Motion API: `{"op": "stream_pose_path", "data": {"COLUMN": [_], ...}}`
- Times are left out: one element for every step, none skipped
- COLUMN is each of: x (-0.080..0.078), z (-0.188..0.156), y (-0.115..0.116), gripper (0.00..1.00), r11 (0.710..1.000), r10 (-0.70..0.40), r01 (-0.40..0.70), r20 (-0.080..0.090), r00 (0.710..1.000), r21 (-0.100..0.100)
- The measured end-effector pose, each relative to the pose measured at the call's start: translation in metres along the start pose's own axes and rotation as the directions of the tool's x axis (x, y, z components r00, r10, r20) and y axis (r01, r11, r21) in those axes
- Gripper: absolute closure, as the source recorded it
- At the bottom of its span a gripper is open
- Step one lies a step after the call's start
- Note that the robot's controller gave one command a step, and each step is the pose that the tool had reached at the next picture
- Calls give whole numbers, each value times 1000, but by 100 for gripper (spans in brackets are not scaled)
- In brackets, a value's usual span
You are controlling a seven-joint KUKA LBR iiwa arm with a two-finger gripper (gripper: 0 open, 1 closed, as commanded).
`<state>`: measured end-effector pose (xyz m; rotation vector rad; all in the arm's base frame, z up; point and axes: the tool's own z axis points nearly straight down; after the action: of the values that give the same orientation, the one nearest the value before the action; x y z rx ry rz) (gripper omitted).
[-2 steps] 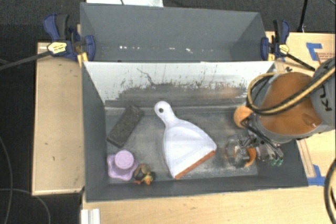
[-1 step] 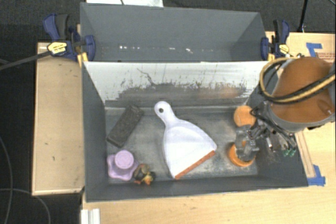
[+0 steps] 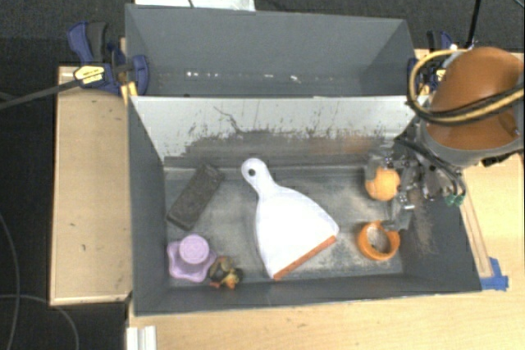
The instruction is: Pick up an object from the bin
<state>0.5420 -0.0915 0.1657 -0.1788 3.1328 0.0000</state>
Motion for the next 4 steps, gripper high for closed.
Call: {"op": "stream_pose_path", "data": {"x": [0, 14, 32, 41], "z": [0, 13, 71, 92], "y": [0, -1, -7, -9], "gripper": [0, 0, 0, 100], "r11": [1000, 999, 996, 964], "r10": [1, -52, -84, -265], "r01": [-1, 52, 84, 265], "r20": [0, 7, 4, -1], "r00": [1000, 999, 996, 964], "r21": [0, 2, 2, -4]}}
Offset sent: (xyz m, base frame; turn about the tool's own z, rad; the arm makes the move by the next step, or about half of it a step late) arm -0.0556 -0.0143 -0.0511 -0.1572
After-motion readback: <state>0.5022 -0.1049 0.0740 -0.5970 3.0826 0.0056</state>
